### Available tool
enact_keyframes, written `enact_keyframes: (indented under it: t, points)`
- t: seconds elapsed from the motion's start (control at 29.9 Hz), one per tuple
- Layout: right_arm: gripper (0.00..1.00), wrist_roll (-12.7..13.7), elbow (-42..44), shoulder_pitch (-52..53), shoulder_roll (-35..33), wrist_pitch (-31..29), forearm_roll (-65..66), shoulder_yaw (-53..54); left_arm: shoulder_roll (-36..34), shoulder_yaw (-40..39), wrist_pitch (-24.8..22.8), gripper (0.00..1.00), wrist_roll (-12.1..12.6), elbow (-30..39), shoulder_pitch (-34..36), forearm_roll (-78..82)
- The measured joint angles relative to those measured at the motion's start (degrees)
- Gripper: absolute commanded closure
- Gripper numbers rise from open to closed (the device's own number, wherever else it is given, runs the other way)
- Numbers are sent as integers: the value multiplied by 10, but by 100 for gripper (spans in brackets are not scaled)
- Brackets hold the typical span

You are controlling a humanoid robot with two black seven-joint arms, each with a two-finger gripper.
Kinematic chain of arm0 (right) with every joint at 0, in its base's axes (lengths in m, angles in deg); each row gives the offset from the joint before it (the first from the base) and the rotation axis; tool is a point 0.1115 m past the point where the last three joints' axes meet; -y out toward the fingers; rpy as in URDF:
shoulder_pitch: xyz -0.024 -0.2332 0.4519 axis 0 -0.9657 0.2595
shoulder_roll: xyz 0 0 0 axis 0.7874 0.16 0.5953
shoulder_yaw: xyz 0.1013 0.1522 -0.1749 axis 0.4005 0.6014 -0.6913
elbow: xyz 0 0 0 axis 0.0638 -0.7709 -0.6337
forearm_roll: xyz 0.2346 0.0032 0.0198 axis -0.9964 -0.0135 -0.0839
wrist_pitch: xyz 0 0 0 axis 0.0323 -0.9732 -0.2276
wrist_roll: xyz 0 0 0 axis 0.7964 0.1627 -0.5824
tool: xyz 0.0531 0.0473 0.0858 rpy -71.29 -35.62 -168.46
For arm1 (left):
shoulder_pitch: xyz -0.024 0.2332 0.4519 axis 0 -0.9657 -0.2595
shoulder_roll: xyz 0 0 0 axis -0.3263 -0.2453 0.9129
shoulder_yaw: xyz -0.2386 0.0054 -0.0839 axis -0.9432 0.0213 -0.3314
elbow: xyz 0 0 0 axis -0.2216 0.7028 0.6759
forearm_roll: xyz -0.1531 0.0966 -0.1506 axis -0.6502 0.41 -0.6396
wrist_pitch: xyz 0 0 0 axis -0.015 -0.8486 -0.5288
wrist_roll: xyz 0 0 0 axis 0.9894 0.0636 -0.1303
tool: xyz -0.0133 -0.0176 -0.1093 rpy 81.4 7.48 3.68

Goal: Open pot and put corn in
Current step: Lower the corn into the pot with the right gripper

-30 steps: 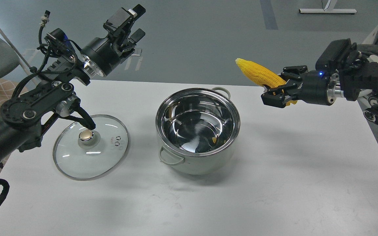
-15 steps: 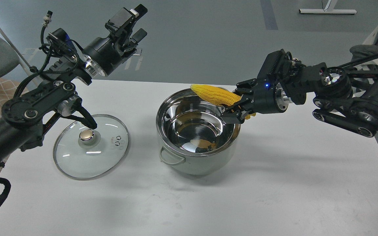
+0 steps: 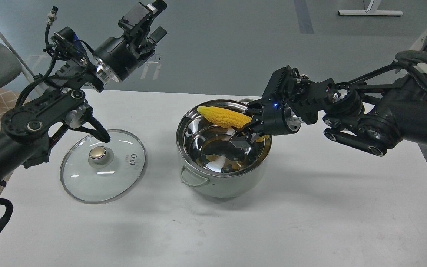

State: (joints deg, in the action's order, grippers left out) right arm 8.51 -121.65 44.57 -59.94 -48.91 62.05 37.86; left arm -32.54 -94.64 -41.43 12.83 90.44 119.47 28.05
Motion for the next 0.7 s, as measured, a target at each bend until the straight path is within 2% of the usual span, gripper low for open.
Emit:
enact_keyframes:
  t: [0.7]
  points:
    - [66, 0, 20, -11, 32, 3, -4, -23, 0, -2, 3, 3, 0, 0, 0, 0]
